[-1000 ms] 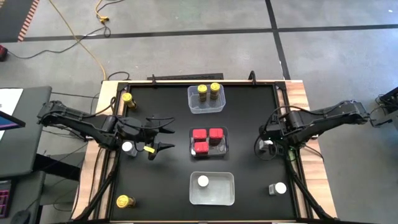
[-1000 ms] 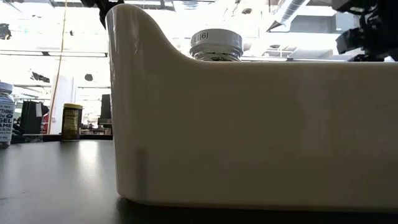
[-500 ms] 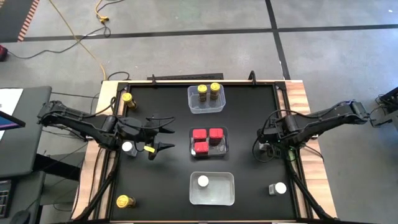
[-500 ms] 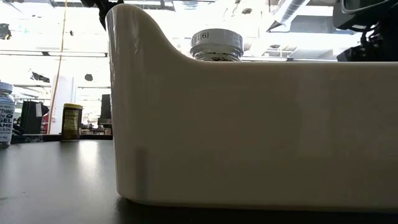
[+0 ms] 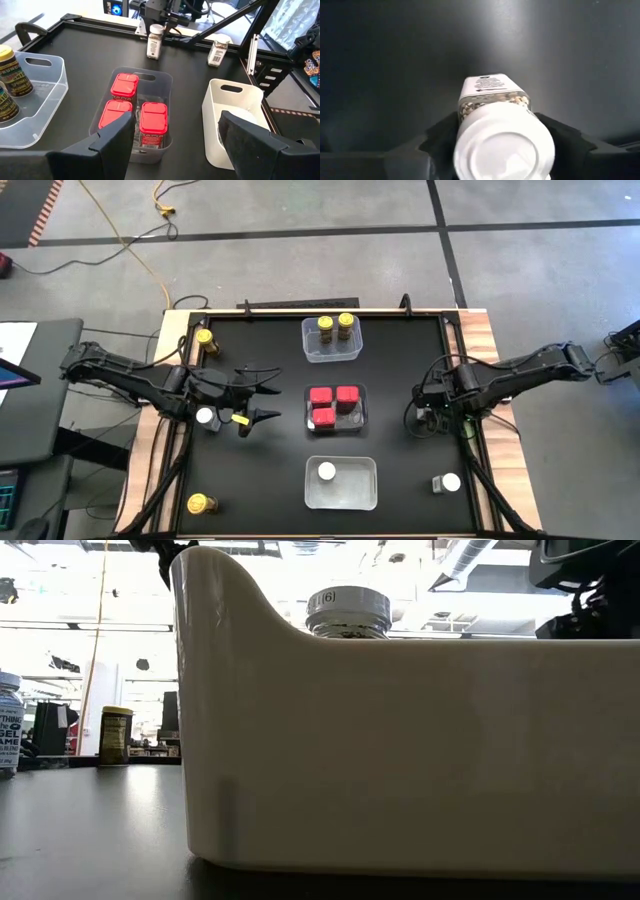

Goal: Sort spices by type
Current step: Put the top right white seasoning bottle into the gray bin

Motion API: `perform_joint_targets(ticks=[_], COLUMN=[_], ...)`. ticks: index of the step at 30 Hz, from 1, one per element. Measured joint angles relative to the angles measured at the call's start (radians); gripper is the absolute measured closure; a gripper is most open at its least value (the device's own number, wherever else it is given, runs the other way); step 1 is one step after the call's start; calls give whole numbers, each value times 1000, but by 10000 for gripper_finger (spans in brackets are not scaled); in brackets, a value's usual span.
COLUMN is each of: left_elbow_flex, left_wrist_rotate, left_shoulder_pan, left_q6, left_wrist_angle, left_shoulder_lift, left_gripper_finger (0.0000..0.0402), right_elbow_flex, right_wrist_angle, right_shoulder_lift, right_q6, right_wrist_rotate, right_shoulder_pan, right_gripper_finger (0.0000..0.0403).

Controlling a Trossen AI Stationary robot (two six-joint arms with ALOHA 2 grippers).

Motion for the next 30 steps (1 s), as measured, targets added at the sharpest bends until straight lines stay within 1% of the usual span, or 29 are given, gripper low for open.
perform_joint_targets(ticks=[6, 11, 14, 20, 24, 27, 30], left_elbow_flex=[0, 0, 0, 0, 0, 0, 0], left_wrist_rotate=[0, 0, 0, 0, 0, 0, 0], left_shoulder_pan=[0, 0, 0, 0, 0, 0, 0], left_q6=[0, 0, 0, -13, -16, -16, 0], left_wrist_angle=[-5, -28, -39, -45, -52, -72, -77], left_shoulder_lift=[0, 0, 0, 0, 0, -3, -6], left_gripper_finger=[125, 125, 125, 125, 125, 125, 125], right_elbow_flex=[-21, -8, 35, 196, 340, 473, 615], right_wrist_angle=[17, 23, 14, -43, -70, -137, -200], right_shoulder_lift=[-2, 0, 0, 0, 38, 125, 254], right_q6=[-6, 26, 33, 104, 107, 133, 141], right_wrist_rotate=[-19, -31, -36, 4, 40, 77, 86], right_shoulder_pan=[-12, -11, -11, -4, 38, 79, 118], right_gripper_finger=[177, 180, 180, 180, 180, 180, 180])
